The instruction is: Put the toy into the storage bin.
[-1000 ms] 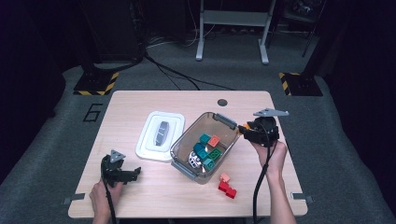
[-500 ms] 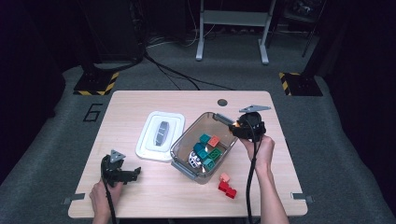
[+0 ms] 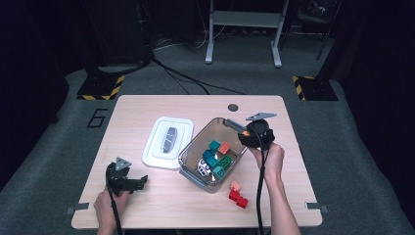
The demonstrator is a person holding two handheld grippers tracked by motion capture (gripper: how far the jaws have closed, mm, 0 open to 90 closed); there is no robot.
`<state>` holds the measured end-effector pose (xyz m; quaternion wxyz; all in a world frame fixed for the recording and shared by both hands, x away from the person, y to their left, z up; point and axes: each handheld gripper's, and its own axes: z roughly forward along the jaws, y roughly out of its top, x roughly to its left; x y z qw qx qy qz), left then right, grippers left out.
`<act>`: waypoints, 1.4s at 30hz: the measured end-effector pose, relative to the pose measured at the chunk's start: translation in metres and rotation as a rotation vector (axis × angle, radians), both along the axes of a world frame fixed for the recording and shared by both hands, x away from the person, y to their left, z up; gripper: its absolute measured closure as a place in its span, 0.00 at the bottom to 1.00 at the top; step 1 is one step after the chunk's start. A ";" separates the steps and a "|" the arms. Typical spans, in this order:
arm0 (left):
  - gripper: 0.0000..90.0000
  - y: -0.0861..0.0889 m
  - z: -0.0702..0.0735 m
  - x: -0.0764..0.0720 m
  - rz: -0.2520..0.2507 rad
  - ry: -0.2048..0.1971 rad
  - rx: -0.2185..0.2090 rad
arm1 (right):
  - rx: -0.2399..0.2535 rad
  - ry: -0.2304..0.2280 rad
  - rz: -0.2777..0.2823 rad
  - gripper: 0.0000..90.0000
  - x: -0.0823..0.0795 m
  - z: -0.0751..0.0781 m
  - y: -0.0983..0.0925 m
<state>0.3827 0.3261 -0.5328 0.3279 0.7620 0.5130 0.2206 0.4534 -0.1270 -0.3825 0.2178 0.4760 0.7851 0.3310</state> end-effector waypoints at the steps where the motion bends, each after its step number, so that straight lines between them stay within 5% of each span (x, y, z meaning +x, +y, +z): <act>1: 0.00 0.000 0.000 0.000 0.000 0.000 0.000 | -0.007 0.003 -0.004 0.64 0.000 0.000 0.001; 10: 0.00 0.000 0.000 0.000 0.000 0.000 0.001 | 0.016 0.004 -0.027 0.44 -0.009 0.004 -0.011; 21: 0.00 0.000 0.000 0.000 0.000 -0.001 0.001 | 0.095 -0.012 0.028 0.15 -0.043 0.006 -0.045; 32: 0.00 0.000 0.000 0.000 0.000 -0.002 0.001 | 0.137 0.027 0.071 0.03 -0.075 -0.024 -0.055; 42: 0.00 0.000 0.000 0.000 0.000 -0.001 0.000 | 0.107 0.082 0.156 0.00 -0.102 -0.058 -0.043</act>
